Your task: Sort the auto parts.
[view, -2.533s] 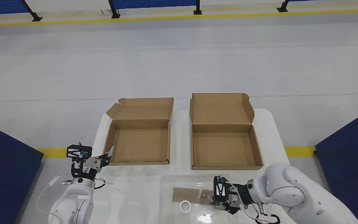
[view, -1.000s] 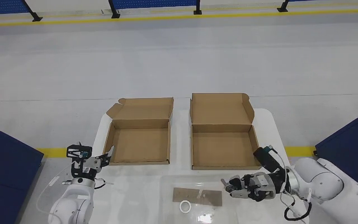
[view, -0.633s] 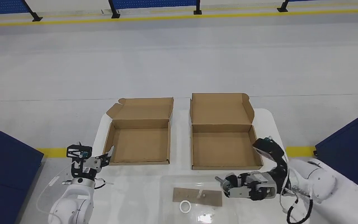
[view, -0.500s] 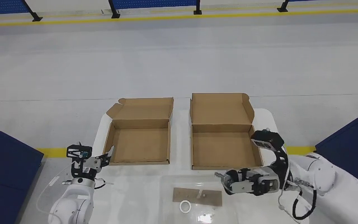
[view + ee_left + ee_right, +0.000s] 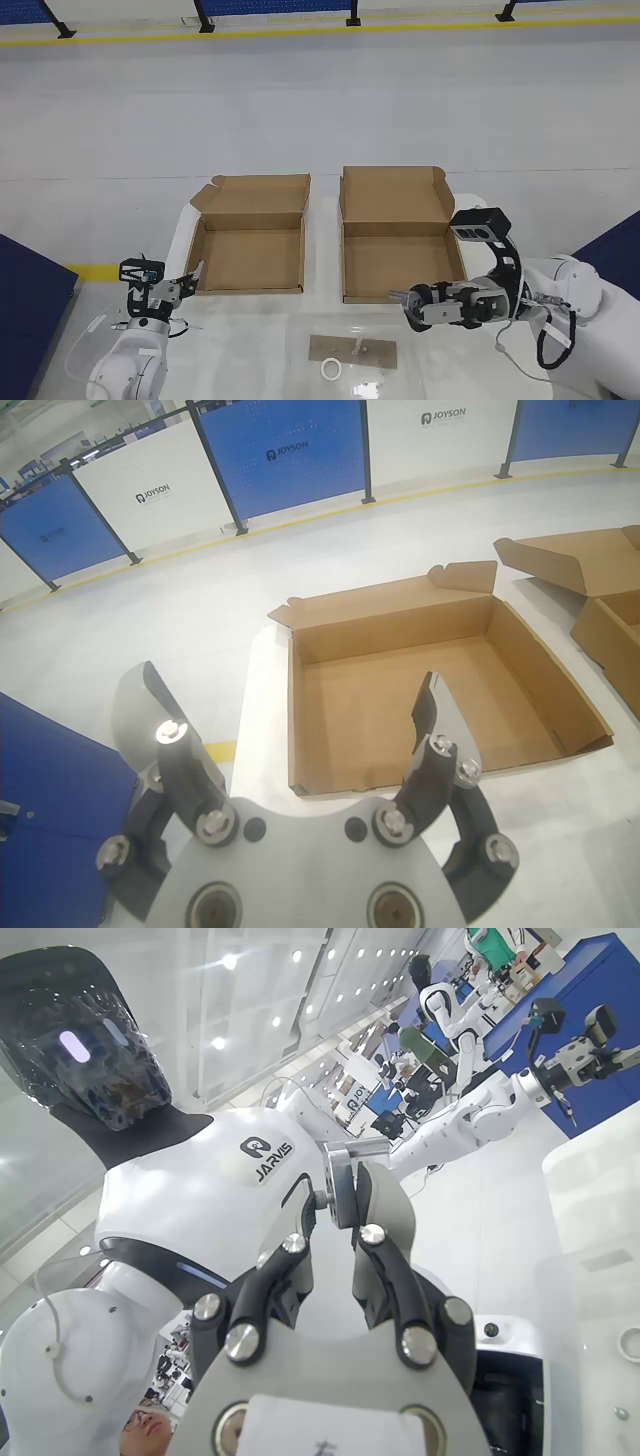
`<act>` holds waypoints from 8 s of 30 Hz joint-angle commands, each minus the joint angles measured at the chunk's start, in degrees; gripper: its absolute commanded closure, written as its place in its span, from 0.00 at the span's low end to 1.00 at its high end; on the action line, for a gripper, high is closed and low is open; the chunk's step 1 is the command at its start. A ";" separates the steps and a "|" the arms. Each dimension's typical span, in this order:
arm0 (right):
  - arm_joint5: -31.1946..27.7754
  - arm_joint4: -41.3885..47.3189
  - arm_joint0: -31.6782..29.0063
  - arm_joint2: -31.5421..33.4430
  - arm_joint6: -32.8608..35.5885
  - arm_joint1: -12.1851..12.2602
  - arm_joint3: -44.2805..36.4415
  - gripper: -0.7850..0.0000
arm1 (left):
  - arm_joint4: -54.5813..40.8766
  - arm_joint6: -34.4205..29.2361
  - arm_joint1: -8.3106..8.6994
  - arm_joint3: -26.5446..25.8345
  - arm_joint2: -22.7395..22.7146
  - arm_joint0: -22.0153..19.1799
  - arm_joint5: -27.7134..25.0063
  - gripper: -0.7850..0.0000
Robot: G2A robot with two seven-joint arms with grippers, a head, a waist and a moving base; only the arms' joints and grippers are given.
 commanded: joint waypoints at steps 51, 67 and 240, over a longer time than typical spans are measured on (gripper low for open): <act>17.34 39.58 2.10 1.36 8.29 -9.36 -2.17 1.00 | 0.00 0.00 0.00 0.00 0.00 0.00 0.00 0.00; 21.80 29.07 -0.76 5.41 5.47 -11.63 -1.05 1.00 | 0.00 0.00 0.00 0.00 0.00 0.00 0.00 0.00; 39.87 -7.91 -25.45 41.41 6.60 -24.19 -0.49 1.00 | 0.00 0.00 0.00 0.00 0.00 0.00 0.00 0.00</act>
